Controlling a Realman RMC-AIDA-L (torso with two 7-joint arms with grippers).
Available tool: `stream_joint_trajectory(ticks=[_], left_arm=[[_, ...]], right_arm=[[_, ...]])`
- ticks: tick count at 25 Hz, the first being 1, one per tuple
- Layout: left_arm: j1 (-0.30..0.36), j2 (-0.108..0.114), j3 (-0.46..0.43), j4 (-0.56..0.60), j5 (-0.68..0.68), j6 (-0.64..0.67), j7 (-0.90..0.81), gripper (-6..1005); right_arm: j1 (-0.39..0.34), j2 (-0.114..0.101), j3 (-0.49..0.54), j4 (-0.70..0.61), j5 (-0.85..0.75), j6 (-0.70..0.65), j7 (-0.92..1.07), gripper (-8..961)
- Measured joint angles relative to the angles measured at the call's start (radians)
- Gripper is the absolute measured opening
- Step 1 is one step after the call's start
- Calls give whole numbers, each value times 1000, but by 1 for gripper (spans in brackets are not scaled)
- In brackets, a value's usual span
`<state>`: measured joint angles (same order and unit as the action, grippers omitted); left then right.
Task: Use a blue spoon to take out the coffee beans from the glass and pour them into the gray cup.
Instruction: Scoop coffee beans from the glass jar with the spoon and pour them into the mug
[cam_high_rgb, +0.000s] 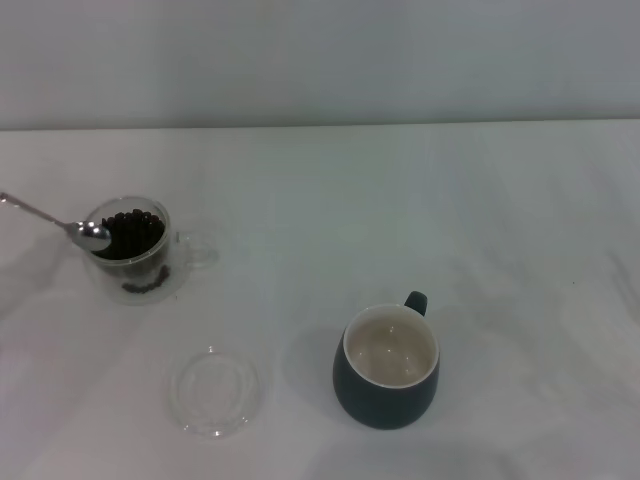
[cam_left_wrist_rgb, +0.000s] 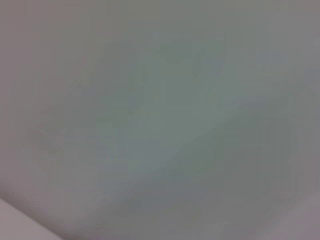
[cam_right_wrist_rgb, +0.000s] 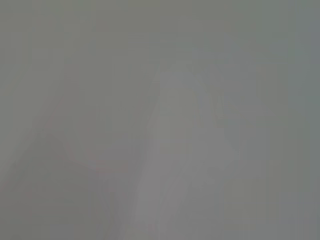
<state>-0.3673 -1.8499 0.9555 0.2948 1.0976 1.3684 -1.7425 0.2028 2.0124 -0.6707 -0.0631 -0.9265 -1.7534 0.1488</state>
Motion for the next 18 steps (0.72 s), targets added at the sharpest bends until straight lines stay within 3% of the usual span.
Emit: stream_joint_trajectory(ticks=[18], left_arm=[[-150,5,0,51,189,-245,-82,135]], right_arm=[[16,0,-90,0,0,-53,8,530]])
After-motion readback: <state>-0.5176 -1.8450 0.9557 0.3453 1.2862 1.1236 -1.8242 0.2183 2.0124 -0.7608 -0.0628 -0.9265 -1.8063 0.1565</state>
